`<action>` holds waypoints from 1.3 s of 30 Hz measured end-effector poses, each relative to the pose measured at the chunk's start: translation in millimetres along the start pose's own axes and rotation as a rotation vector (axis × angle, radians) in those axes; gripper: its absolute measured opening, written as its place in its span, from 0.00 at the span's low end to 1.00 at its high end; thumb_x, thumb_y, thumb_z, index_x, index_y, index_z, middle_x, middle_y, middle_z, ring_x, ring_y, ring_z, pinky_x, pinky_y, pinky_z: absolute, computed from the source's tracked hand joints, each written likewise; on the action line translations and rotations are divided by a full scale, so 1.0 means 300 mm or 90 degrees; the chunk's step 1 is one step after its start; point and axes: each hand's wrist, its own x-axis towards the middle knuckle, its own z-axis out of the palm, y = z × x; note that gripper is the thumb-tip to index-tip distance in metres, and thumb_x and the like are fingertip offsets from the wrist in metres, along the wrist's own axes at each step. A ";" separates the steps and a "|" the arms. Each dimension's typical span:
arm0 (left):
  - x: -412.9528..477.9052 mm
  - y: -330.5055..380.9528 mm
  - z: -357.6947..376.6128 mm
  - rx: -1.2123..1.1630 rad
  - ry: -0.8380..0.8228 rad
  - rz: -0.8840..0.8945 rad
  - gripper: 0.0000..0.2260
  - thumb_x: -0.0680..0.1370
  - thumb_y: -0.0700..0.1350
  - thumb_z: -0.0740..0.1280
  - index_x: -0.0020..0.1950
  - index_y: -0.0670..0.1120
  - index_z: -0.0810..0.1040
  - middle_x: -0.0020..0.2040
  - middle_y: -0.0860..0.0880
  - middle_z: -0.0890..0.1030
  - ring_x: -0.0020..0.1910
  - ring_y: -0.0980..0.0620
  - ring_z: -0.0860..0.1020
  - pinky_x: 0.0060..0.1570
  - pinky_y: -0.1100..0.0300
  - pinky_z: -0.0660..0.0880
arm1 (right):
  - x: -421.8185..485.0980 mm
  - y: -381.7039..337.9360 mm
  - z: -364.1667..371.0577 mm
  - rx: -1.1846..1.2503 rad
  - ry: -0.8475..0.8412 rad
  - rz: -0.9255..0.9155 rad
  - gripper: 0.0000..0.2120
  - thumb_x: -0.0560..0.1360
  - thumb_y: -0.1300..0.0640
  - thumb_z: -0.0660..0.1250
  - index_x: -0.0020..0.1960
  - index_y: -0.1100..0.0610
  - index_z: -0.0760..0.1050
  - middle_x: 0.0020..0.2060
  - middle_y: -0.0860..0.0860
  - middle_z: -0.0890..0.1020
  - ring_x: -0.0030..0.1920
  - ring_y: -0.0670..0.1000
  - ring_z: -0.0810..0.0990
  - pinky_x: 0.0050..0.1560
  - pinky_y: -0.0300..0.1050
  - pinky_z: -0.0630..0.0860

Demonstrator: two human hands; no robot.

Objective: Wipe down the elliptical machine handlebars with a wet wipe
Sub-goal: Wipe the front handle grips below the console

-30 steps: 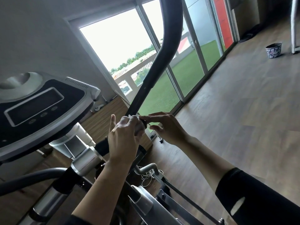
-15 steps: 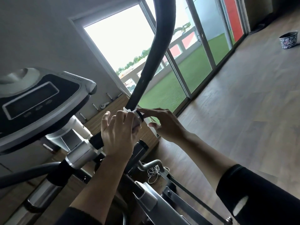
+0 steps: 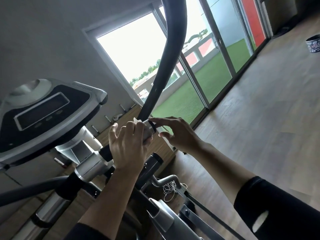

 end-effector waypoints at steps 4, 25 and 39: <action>0.019 0.022 -0.020 -0.039 -0.042 -0.012 0.21 0.59 0.50 0.82 0.46 0.45 0.80 0.44 0.46 0.84 0.39 0.47 0.83 0.58 0.42 0.73 | -0.004 0.000 -0.001 0.000 -0.006 0.017 0.29 0.72 0.65 0.71 0.69 0.48 0.71 0.59 0.47 0.81 0.63 0.47 0.75 0.63 0.42 0.71; -0.020 -0.166 -0.194 -0.133 -0.252 -0.088 0.22 0.72 0.54 0.72 0.61 0.48 0.72 0.42 0.46 0.85 0.48 0.48 0.83 0.73 0.56 0.48 | 0.012 -0.068 0.028 -0.068 0.000 0.038 0.18 0.77 0.54 0.62 0.67 0.49 0.74 0.57 0.50 0.83 0.52 0.53 0.79 0.52 0.48 0.76; -0.052 -0.160 -0.149 -0.220 -0.183 -0.026 0.17 0.67 0.43 0.78 0.52 0.45 0.78 0.44 0.45 0.85 0.43 0.47 0.84 0.71 0.45 0.58 | 0.000 -0.080 0.034 -0.098 0.004 0.031 0.18 0.78 0.55 0.61 0.67 0.52 0.74 0.60 0.51 0.80 0.56 0.54 0.78 0.51 0.45 0.74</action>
